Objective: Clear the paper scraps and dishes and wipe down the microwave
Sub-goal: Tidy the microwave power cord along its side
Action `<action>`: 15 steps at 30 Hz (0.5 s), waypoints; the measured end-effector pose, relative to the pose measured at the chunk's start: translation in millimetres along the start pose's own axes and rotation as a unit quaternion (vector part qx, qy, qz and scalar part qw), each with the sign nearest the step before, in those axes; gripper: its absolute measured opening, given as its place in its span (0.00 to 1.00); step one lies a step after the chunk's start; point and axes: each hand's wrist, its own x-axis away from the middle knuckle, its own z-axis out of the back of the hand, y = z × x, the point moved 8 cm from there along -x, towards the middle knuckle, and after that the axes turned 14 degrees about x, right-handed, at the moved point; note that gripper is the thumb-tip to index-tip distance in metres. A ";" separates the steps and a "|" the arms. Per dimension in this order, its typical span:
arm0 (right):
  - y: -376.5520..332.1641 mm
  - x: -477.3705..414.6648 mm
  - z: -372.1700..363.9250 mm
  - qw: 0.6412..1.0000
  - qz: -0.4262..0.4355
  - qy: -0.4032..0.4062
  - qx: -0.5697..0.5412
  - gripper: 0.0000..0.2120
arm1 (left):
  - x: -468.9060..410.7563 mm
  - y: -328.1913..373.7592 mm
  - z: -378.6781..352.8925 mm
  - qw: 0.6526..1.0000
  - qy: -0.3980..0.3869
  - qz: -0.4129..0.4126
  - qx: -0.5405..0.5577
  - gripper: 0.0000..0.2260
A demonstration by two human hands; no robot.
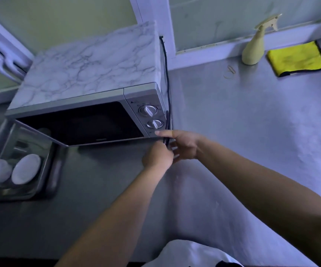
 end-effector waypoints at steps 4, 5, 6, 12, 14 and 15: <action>-5.0 -12.0 -8.5 0.997 -0.004 0.017 -0.082 0.09 | 7.3 8.4 -3.3 0.999 0.000 -0.003 -0.049 0.12; -4.6 -13.1 -9.2 0.996 -0.003 0.023 -0.087 0.09 | 8.0 8.1 -3.3 0.999 -0.002 -0.001 -0.052 0.12; -4.2 -13.6 -9.1 0.996 0.000 0.029 -0.089 0.09 | 8.4 8.3 -3.2 0.999 -0.004 -0.001 -0.050 0.12; 2.1 -11.7 10.6 0.992 0.012 0.046 -0.118 0.09 | 21.3 4.4 -18.6 0.973 -0.116 -0.016 0.200 0.13; 7.8 -10.6 18.4 0.991 0.002 0.037 -0.129 0.10 | 26.8 -0.7 -13.8 0.953 -0.090 -0.022 0.288 0.13; 10.8 -10.6 20.3 0.991 -0.001 0.031 -0.130 0.12 | 28.2 -1.6 -7.1 0.945 -0.050 -0.040 0.319 0.11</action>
